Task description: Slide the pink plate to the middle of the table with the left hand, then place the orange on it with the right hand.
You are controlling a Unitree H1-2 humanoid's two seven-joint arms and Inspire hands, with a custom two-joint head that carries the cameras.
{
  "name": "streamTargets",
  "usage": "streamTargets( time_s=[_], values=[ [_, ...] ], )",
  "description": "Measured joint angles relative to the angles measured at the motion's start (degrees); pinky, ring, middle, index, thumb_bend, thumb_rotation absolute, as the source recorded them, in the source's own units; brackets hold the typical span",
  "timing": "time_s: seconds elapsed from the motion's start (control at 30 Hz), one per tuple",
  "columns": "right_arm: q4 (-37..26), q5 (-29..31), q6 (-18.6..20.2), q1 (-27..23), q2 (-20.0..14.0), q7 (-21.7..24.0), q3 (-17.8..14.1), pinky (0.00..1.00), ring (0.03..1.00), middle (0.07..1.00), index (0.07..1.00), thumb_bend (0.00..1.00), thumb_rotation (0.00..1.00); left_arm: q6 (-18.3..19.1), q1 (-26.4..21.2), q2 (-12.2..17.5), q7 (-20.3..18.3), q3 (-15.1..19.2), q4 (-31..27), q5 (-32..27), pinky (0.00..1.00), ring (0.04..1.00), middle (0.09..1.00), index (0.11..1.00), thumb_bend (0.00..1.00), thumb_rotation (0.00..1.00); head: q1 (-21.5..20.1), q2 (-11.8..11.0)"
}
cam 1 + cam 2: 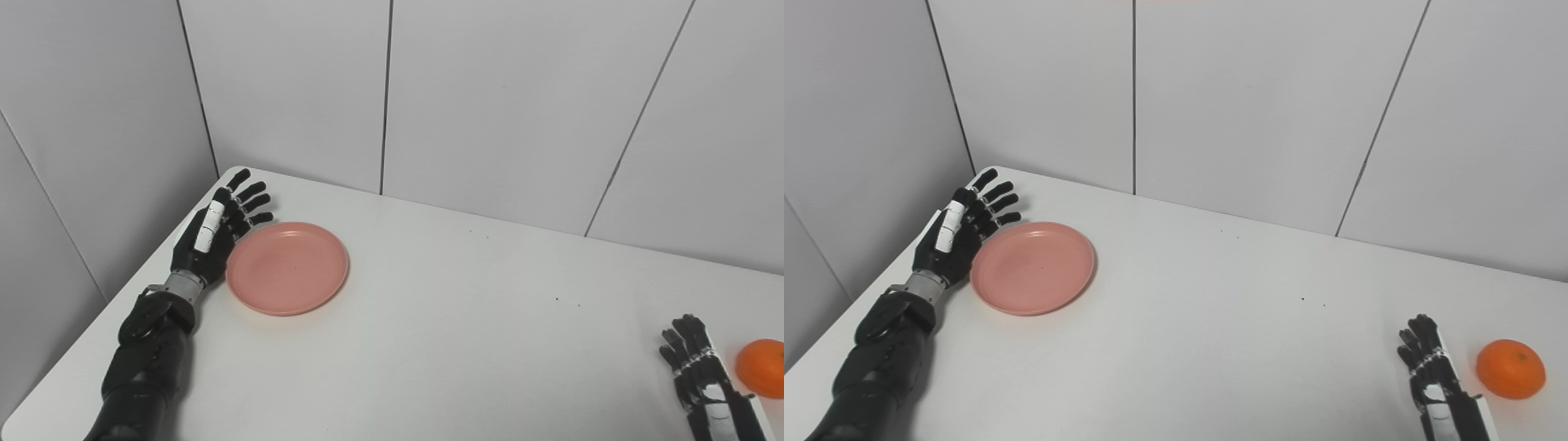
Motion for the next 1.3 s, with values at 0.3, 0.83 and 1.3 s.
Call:
streamTargets(
  time_s=[0.3,0.83,1.3],
  values=[
    [-0.4,-0.3,0.1,0.3,0.1,0.0,0.2,0.98,0.974,0.981,0.978,0.75,0.89,6.4,3.6,-2.0,2.6,-0.1,-7.8,-0.4,0.82,0.874,0.895,0.942,0.95,0.78,-0.4,0.3],
    [-0.6,-0.9,0.1,0.5,0.2,-0.3,0.2,0.97,0.965,0.974,0.968,0.74,0.89,10.5,5.7,-5.1,5.7,-3.3,-13.8,1.2,0.89,0.926,0.919,0.960,0.94,0.79,-1.1,0.7],
    [-0.6,-1.0,0.1,0.5,0.3,-0.5,0.3,0.96,0.966,0.969,0.958,0.75,0.88,9.7,4.7,-6.9,6.5,-3.4,-13.4,2.2,0.90,0.924,0.913,0.925,0.94,0.79,-1.4,0.8]
  ],
)
